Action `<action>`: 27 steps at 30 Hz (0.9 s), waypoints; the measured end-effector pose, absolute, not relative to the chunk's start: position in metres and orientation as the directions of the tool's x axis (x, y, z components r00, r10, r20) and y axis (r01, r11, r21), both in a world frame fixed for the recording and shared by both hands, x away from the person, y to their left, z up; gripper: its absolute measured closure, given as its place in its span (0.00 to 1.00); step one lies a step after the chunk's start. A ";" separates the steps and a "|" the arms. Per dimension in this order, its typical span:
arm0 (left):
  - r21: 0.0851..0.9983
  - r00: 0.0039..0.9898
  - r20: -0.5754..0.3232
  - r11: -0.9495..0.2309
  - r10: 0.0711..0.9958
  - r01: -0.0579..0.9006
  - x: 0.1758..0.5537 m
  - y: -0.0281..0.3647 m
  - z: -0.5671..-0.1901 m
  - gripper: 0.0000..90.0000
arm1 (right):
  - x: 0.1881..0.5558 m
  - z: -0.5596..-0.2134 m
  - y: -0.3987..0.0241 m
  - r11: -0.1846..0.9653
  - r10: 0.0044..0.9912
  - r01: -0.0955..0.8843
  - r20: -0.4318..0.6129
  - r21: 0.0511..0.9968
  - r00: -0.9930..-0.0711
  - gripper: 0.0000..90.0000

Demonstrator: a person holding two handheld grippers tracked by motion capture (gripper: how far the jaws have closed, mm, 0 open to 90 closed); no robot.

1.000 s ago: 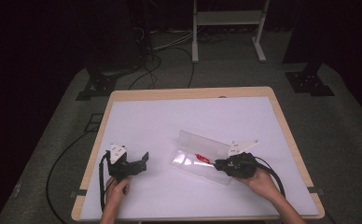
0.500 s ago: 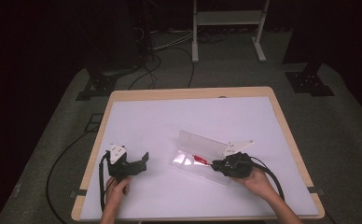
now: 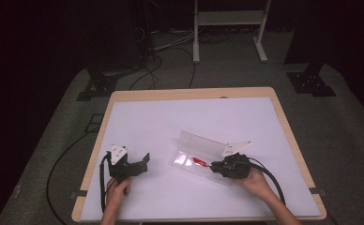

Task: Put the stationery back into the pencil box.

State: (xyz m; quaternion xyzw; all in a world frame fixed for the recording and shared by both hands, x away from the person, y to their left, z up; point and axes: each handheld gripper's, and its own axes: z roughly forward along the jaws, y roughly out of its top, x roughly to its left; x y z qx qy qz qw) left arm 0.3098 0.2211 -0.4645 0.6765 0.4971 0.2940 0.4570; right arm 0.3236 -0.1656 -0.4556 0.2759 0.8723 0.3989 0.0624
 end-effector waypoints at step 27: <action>0.910 0.336 -0.049 -0.097 0.941 0.403 0.310 0.220 -0.465 0.00 | 0.328 -0.459 -0.166 0.517 0.534 0.448 0.135 0.729 -0.835 0.85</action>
